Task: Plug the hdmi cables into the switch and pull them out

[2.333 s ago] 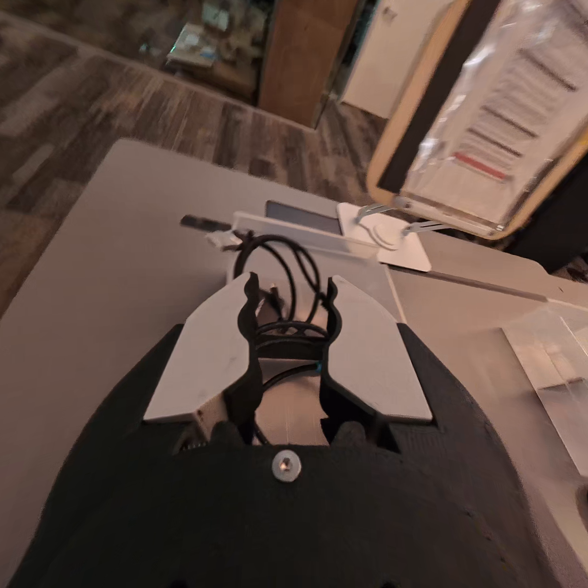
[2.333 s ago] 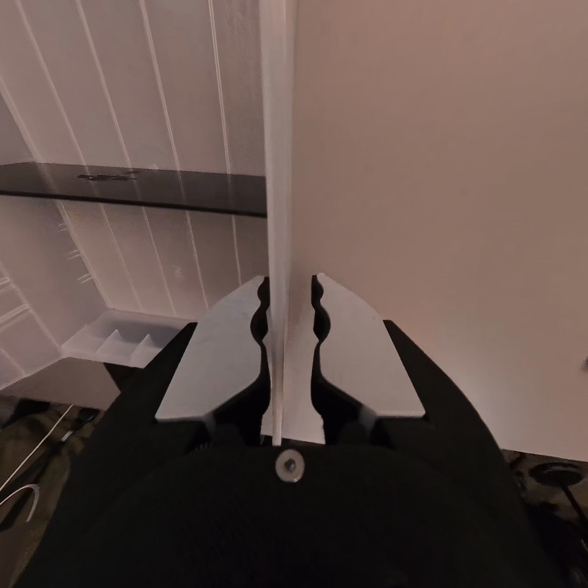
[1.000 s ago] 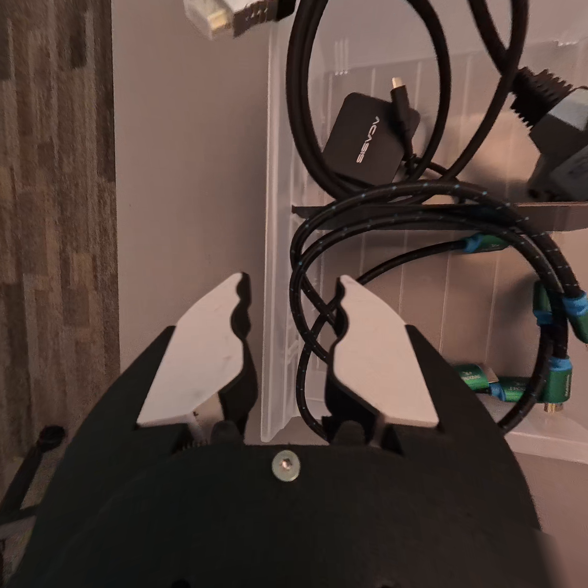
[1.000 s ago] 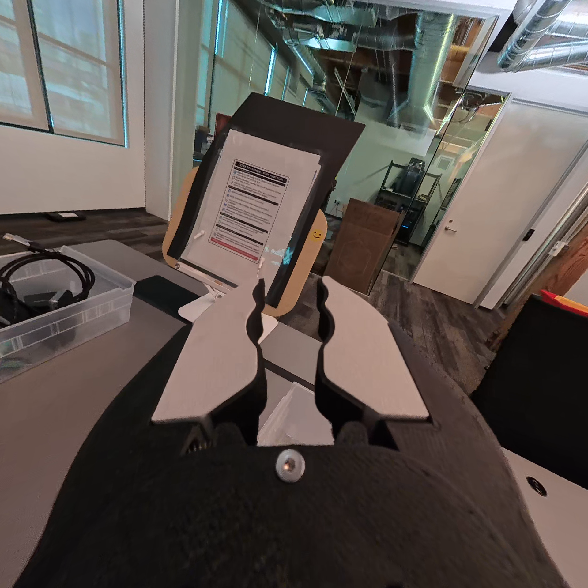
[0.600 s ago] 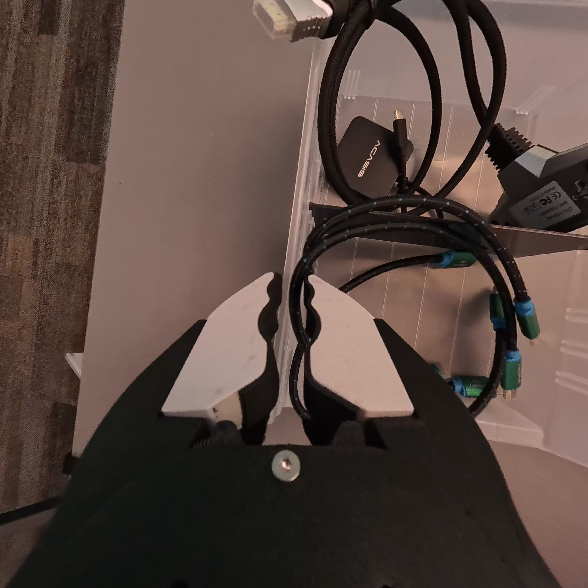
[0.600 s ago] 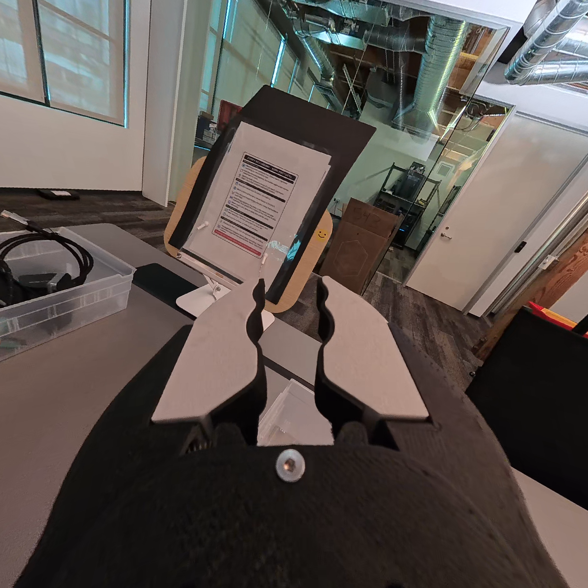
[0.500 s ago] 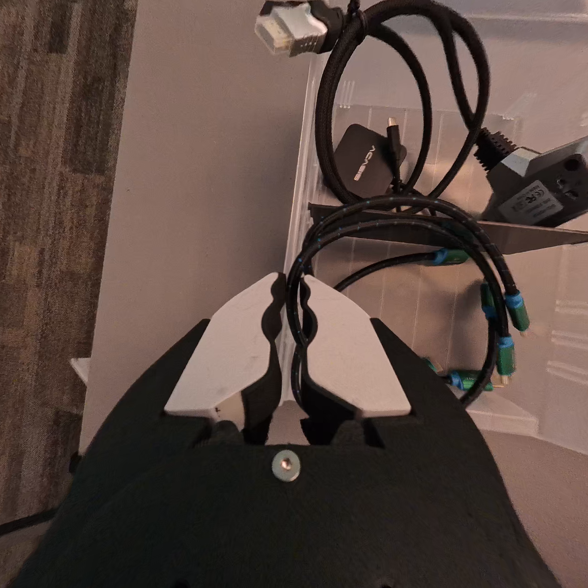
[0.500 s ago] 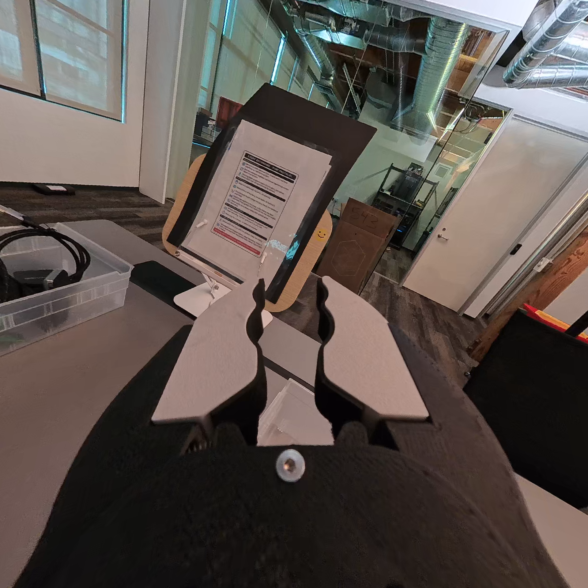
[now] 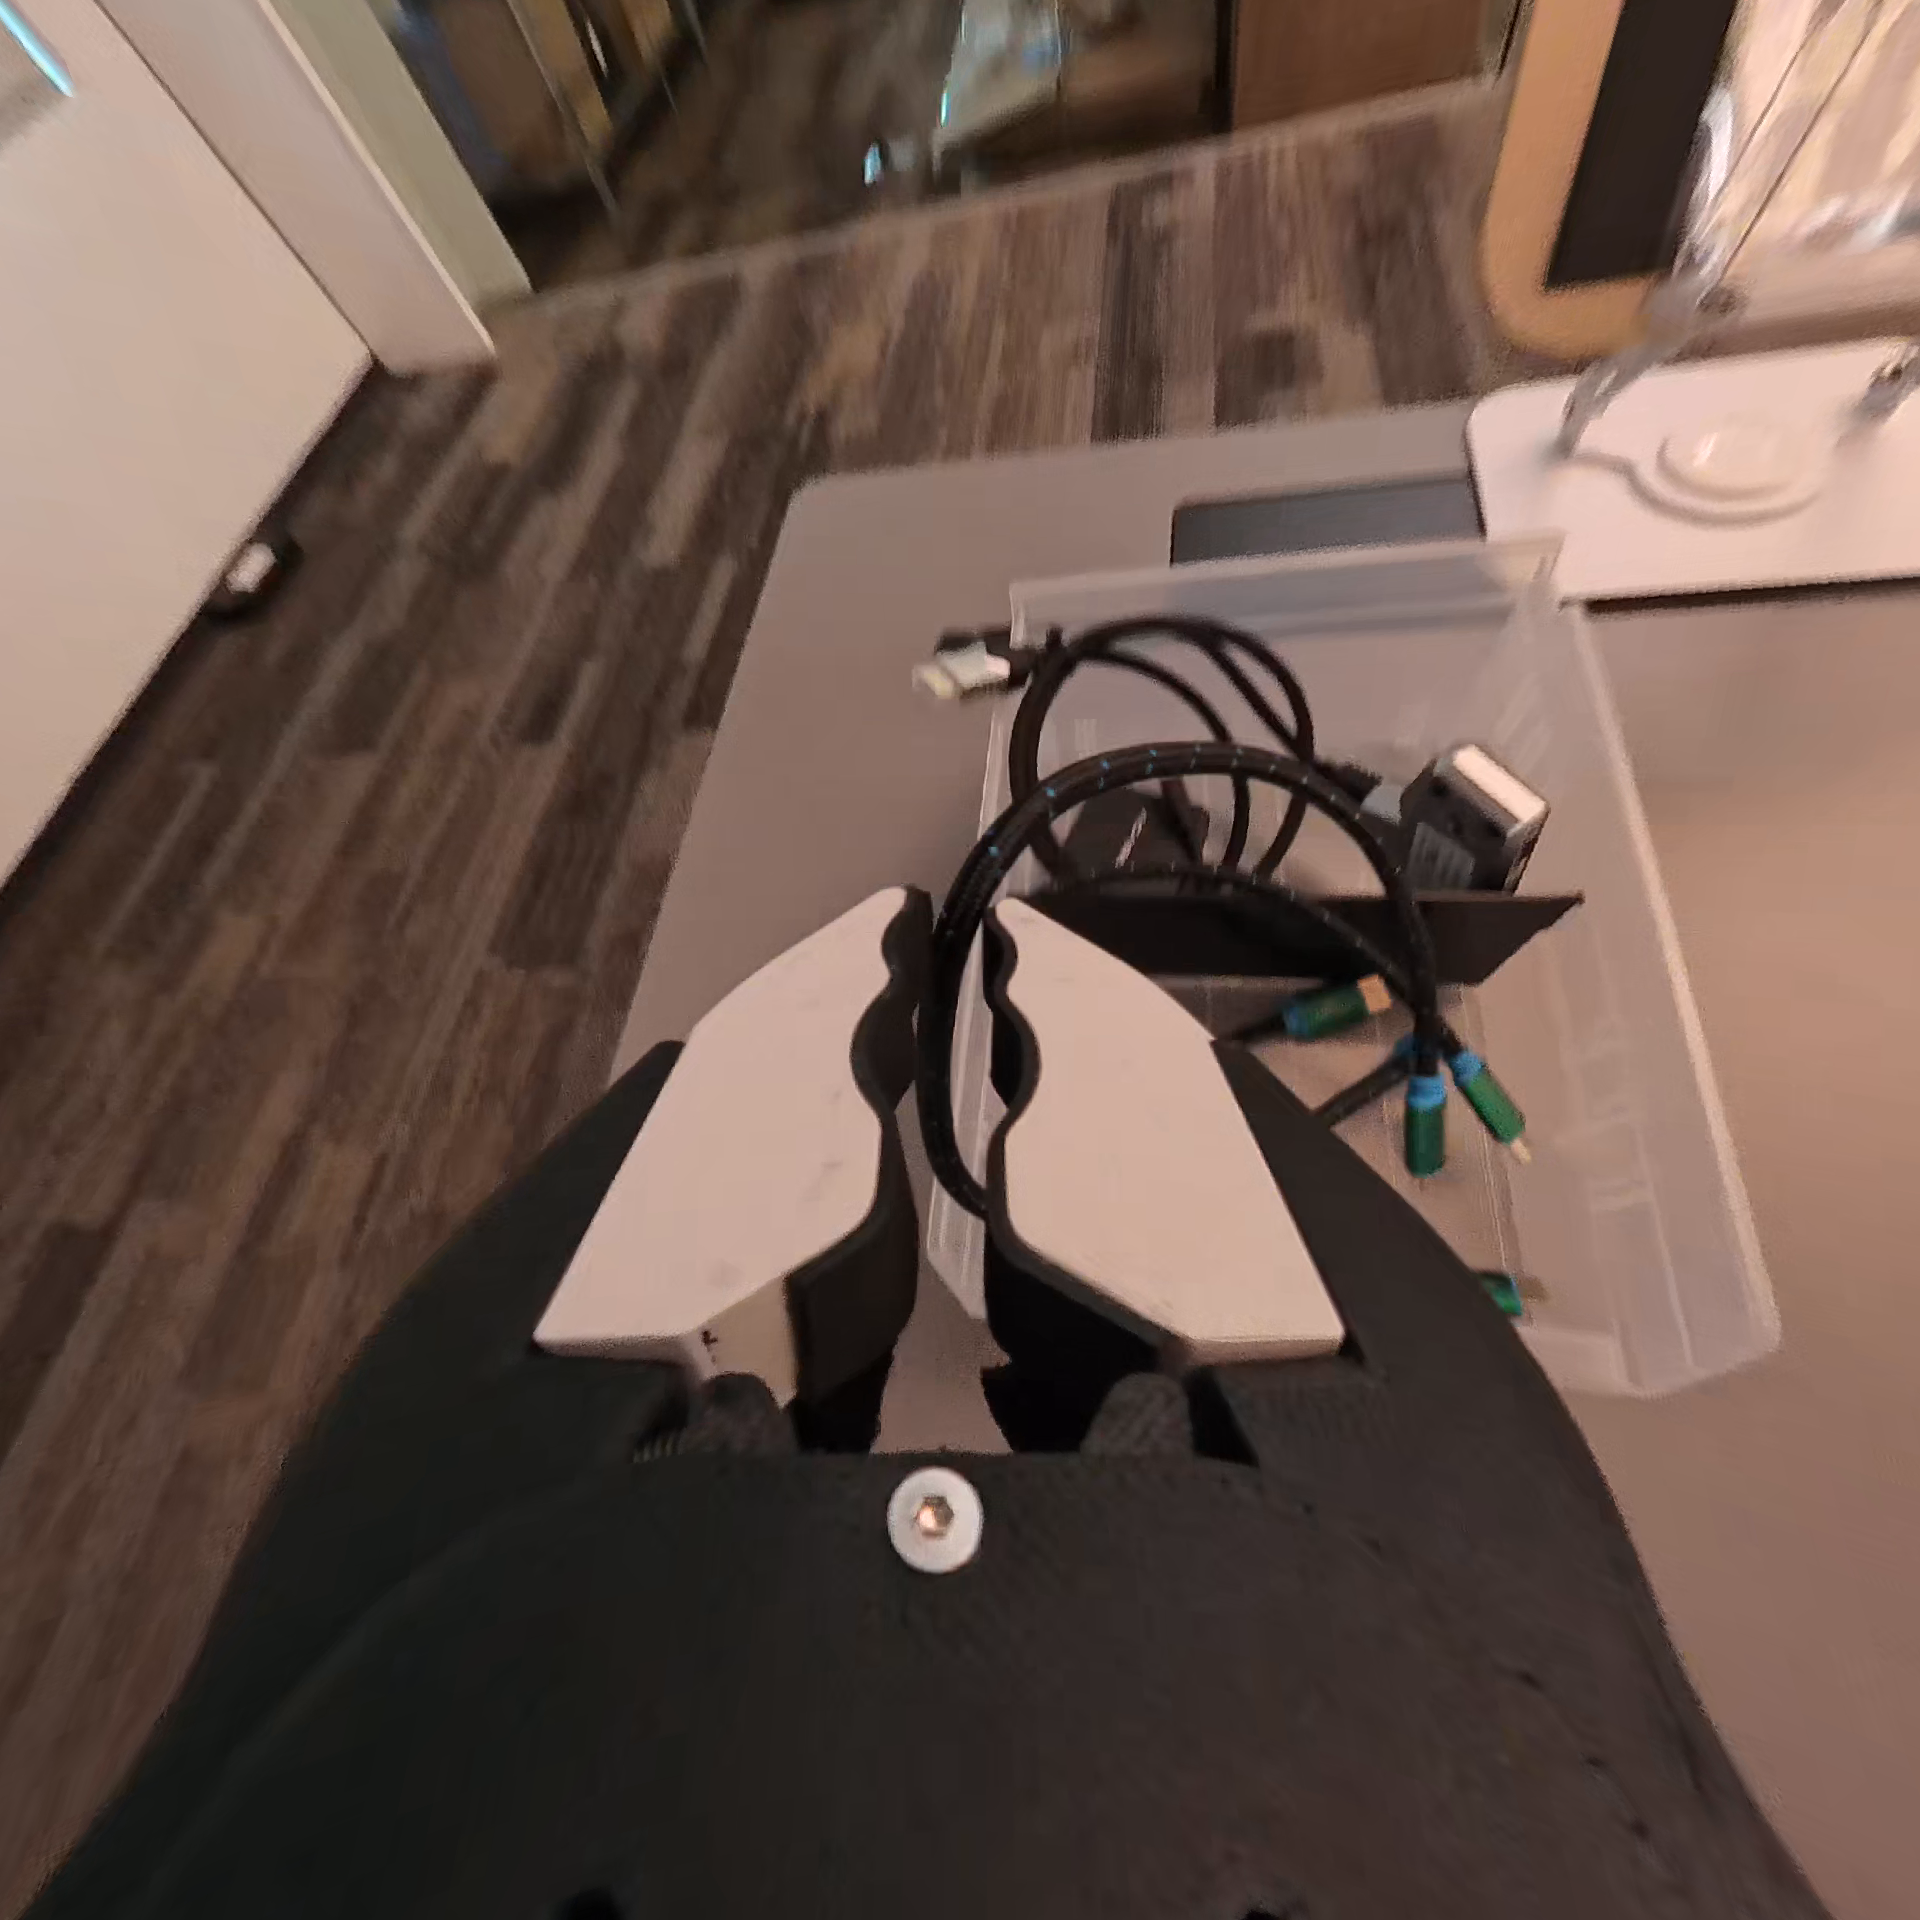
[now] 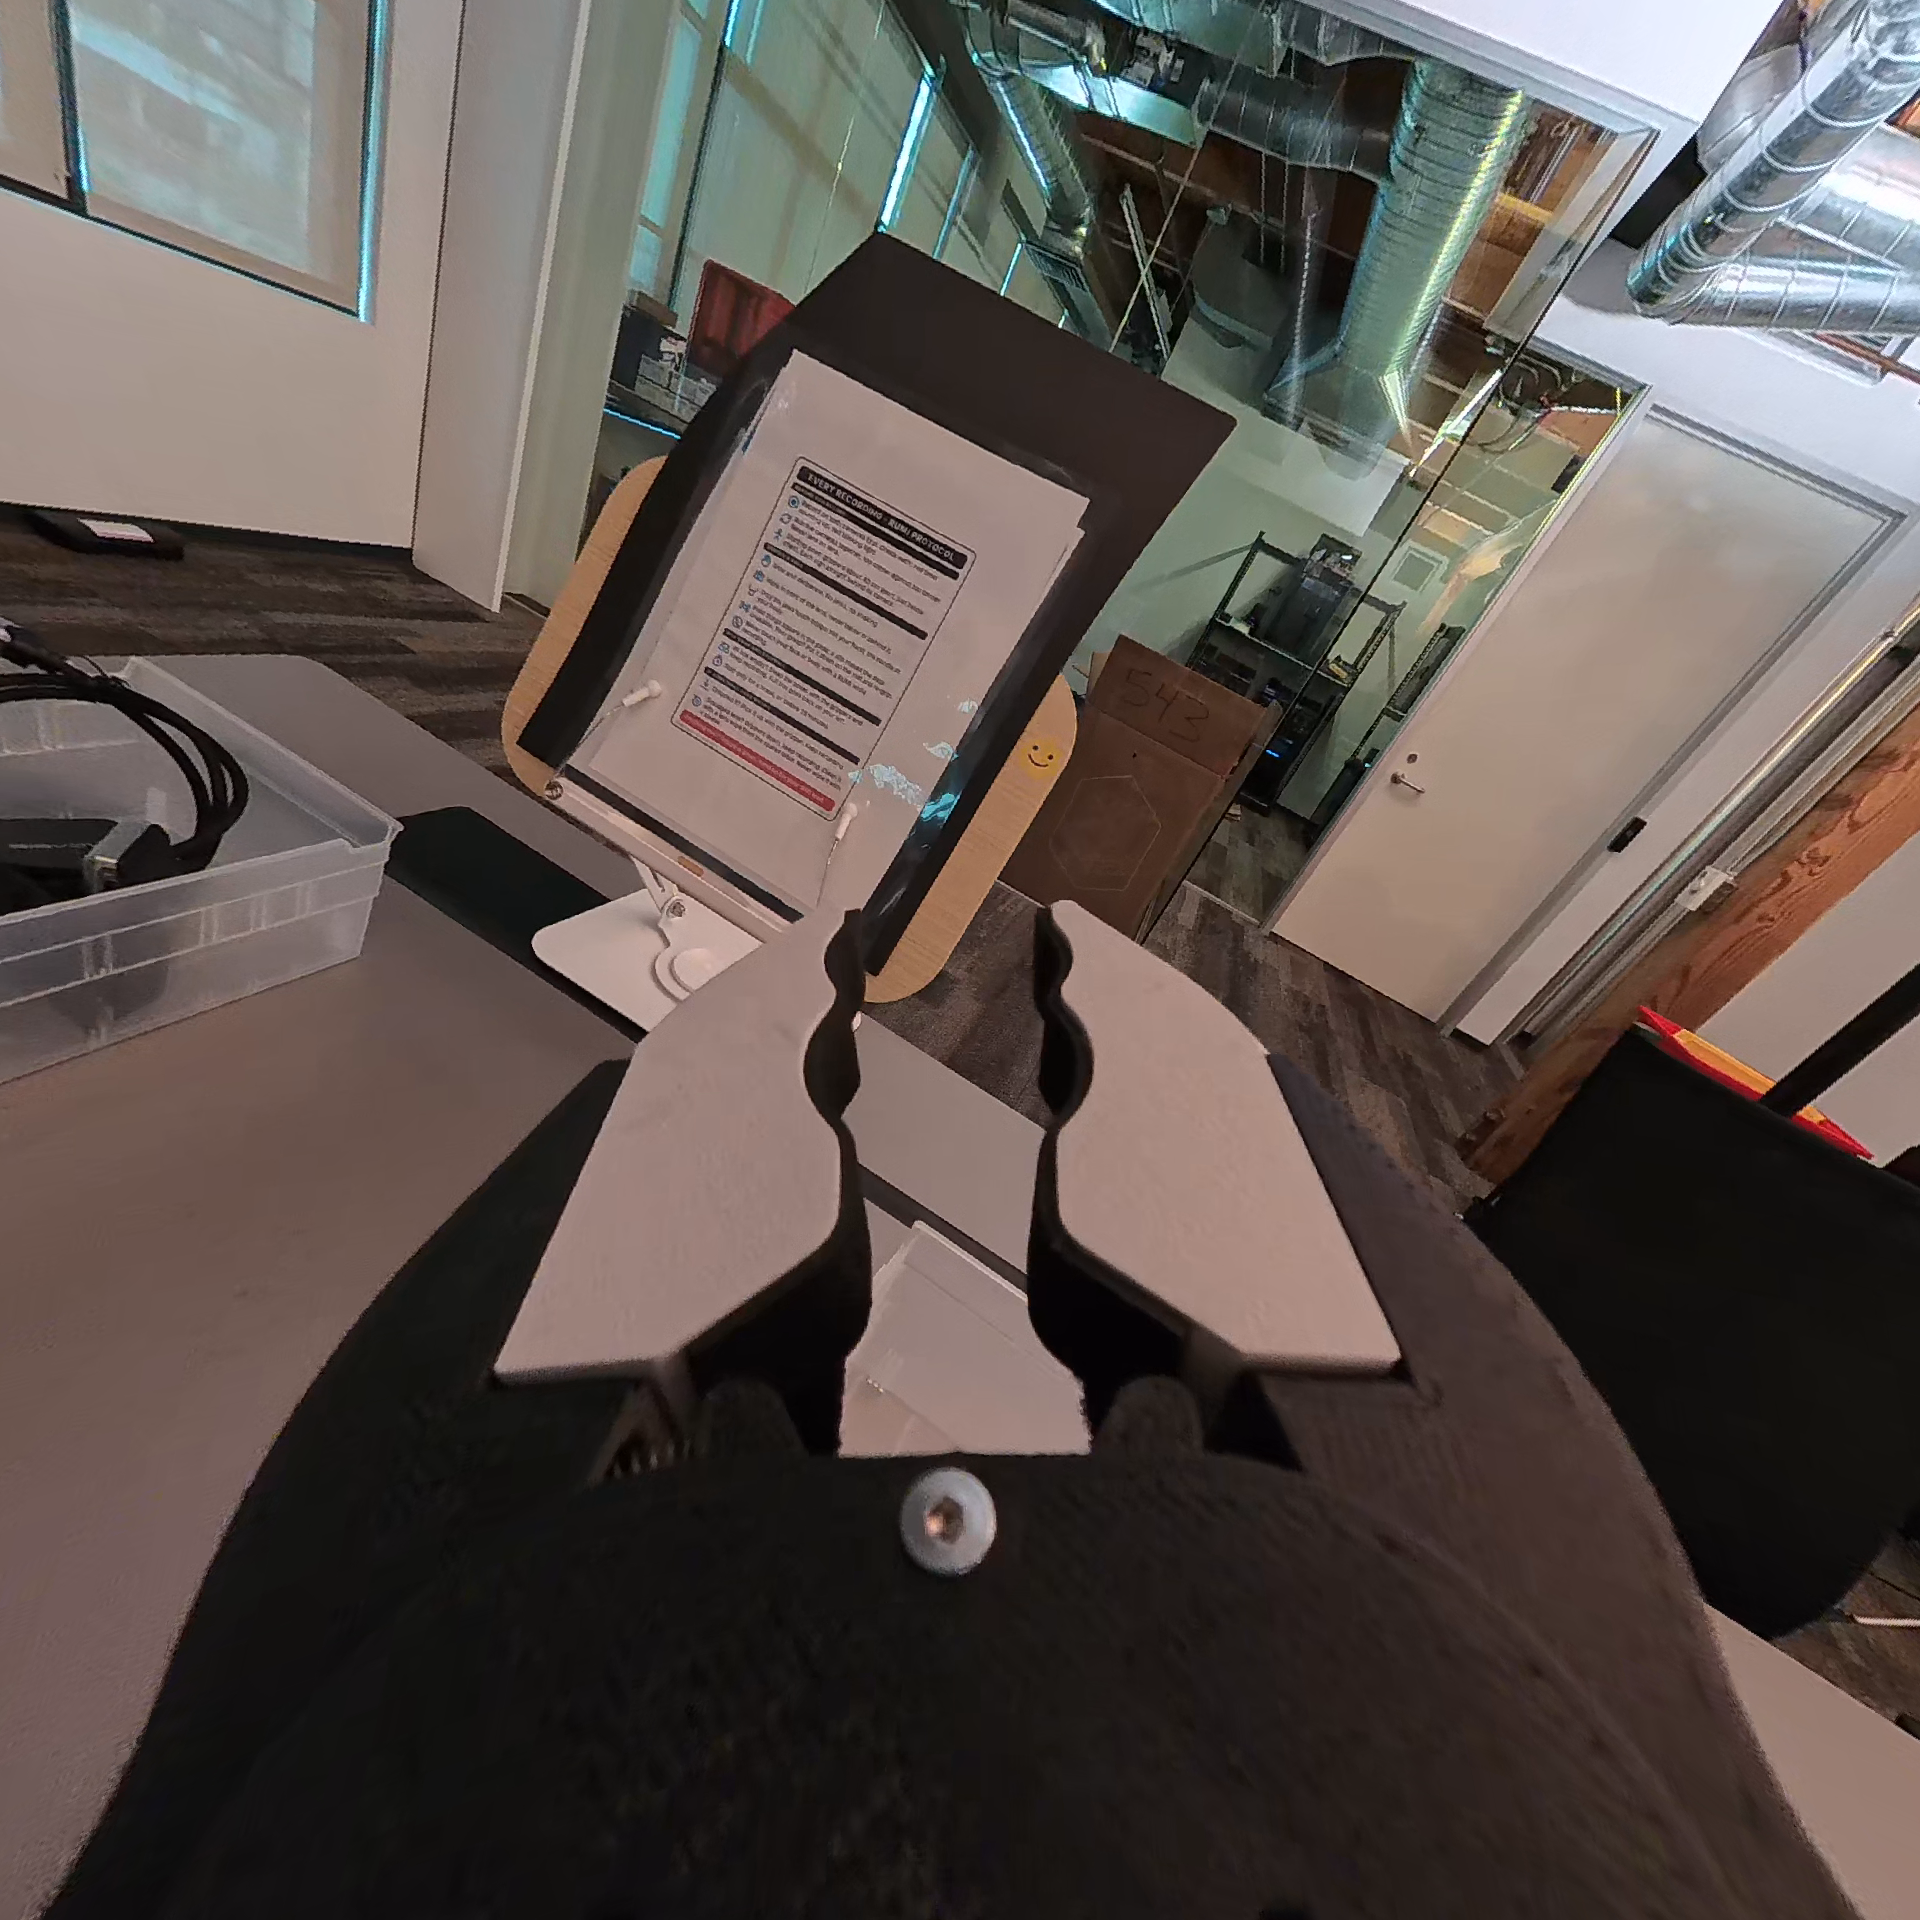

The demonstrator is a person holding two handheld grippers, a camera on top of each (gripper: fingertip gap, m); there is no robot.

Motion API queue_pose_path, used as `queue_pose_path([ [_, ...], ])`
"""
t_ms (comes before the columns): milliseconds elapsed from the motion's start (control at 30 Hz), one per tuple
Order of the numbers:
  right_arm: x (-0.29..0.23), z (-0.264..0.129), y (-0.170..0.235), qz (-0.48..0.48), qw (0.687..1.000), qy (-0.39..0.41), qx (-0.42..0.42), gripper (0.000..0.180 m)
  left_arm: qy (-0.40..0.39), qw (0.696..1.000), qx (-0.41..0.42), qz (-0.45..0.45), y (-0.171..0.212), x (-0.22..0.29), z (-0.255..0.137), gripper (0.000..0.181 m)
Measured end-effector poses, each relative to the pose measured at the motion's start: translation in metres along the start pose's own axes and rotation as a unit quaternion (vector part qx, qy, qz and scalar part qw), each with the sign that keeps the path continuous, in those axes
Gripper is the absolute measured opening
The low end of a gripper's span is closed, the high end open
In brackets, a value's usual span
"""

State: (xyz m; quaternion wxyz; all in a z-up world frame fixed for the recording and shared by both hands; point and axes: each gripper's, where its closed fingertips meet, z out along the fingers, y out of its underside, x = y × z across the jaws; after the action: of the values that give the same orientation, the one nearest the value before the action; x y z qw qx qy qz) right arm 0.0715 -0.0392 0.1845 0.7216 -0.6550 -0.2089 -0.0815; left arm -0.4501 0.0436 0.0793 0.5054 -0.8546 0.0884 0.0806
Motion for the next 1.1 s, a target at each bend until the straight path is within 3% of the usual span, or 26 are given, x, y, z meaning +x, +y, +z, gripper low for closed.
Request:
queue_pose_path([
  [33,0.000,0.000,0.000,-0.001,1.000,0.000,0.001,0.032,0.000,1.000,0.021,0.005,-0.007,0.000,-0.002,0.008],
  [300,-0.005,0.001,0.000,-0.012,1.000,-0.003,-0.003,0.032,-0.062,0.986,0.146,-0.056,-0.042,-0.030,-0.006,0.008],
  [533,-0.007,0.002,-0.001,-0.025,1.000,0.000,-0.007,0.032,0.054,0.953,0.286,-0.078,-0.082,0.002,-0.058,0.008],
  [667,0.006,-0.002,0.014,-0.047,0.997,0.019,-0.051,0.032,0.132,0.940,0.312,-0.046,-0.098,0.045,-0.080,0.006],
  [767,0.042,-0.018,0.067,-0.041,0.982,0.047,-0.178,0.031,0.205,0.927,0.314,-0.012,-0.107,0.088,-0.091,0.006],
  [833,0.063,-0.035,0.117,0.012,0.962,0.039,-0.270,0.033,0.272,0.914,0.302,0.016,-0.109,0.125,-0.098,0.006],
  [900,0.081,-0.051,0.166,0.063,0.937,0.037,-0.343,0.049,0.311,0.903,0.291,0.048,-0.110,0.157,-0.101,0.006],
  [1100,0.104,-0.072,0.274,0.169,0.870,0.040,-0.461,0.043,0.383,0.873,0.259,0.155,-0.105,0.254,-0.105,0.006],
])
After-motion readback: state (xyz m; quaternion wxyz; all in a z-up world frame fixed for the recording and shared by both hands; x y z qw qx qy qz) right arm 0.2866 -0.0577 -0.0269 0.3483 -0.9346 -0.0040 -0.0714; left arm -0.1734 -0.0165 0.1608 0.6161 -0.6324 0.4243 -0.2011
